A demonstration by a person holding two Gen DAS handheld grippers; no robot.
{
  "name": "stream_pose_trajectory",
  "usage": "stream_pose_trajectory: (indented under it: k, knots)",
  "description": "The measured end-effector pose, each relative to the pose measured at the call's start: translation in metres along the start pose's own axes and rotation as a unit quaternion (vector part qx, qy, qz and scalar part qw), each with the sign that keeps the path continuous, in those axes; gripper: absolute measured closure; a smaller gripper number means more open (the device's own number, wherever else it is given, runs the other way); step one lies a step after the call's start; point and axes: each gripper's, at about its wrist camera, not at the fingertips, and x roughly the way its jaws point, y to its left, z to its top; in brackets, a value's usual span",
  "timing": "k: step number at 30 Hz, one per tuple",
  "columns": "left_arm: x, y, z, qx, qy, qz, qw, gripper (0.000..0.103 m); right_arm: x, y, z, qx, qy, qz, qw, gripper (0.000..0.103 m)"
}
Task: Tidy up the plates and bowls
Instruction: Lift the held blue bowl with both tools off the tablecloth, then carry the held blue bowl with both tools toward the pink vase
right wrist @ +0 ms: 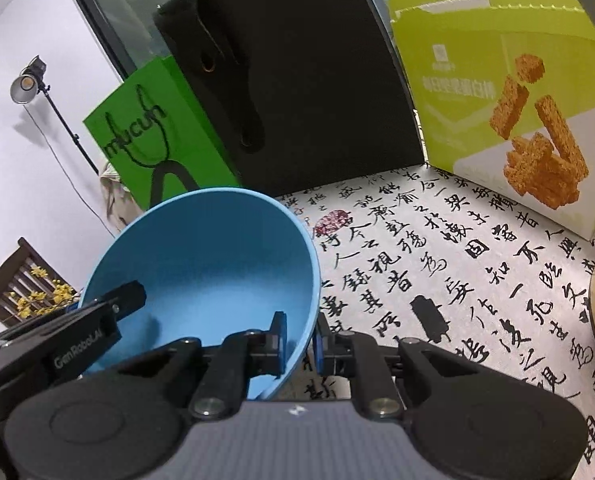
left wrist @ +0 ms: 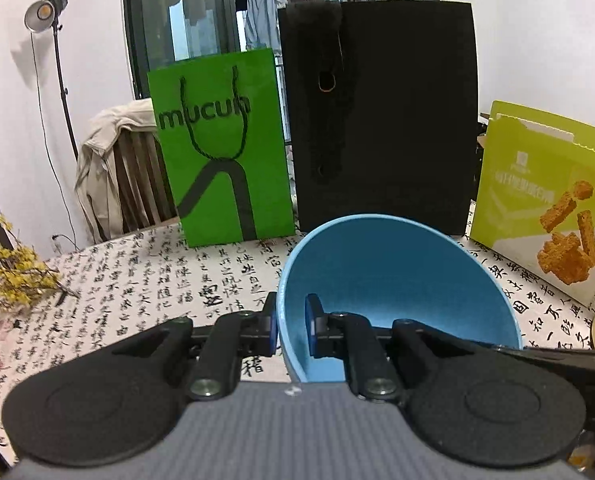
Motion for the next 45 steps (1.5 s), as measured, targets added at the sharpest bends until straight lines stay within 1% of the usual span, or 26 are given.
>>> stream_pose_trajectory:
  k: [4,9,13,18,25,31,45]
  knots:
    - [-0.011,0.003,0.001,0.003,-0.01,0.001,0.9999,0.09,-0.014,0.011,-0.001,-0.02,-0.018,-0.015,1.0,0.09]
    - [-0.028,0.01,0.002,-0.004,-0.023,0.002,0.9997,0.09,-0.029,0.022,0.0,-0.022,-0.023,-0.013,0.999,0.09]
    - [-0.045,0.017,0.003,-0.011,-0.027,0.0,0.9996,0.09,-0.045,0.032,-0.001,-0.029,-0.036,-0.011,0.999,0.09]
    - [-0.069,0.023,0.002,-0.004,-0.045,0.003,0.999,0.09,-0.065,0.042,-0.006,-0.028,-0.05,-0.003,0.998,0.09]
    - [-0.099,0.028,-0.004,0.005,-0.072,0.012,0.9973,0.09,-0.084,0.053,-0.018,-0.018,-0.05,0.01,0.999,0.09]
    - [-0.118,0.039,-0.011,-0.002,-0.075,0.01,0.9971,0.09,-0.104,0.065,-0.028,-0.02,-0.063,0.011,0.998,0.09]
    - [-0.164,0.069,-0.028,-0.014,-0.099,0.017,0.9948,0.09,-0.133,0.097,-0.056,-0.023,-0.065,0.03,0.997,0.09]
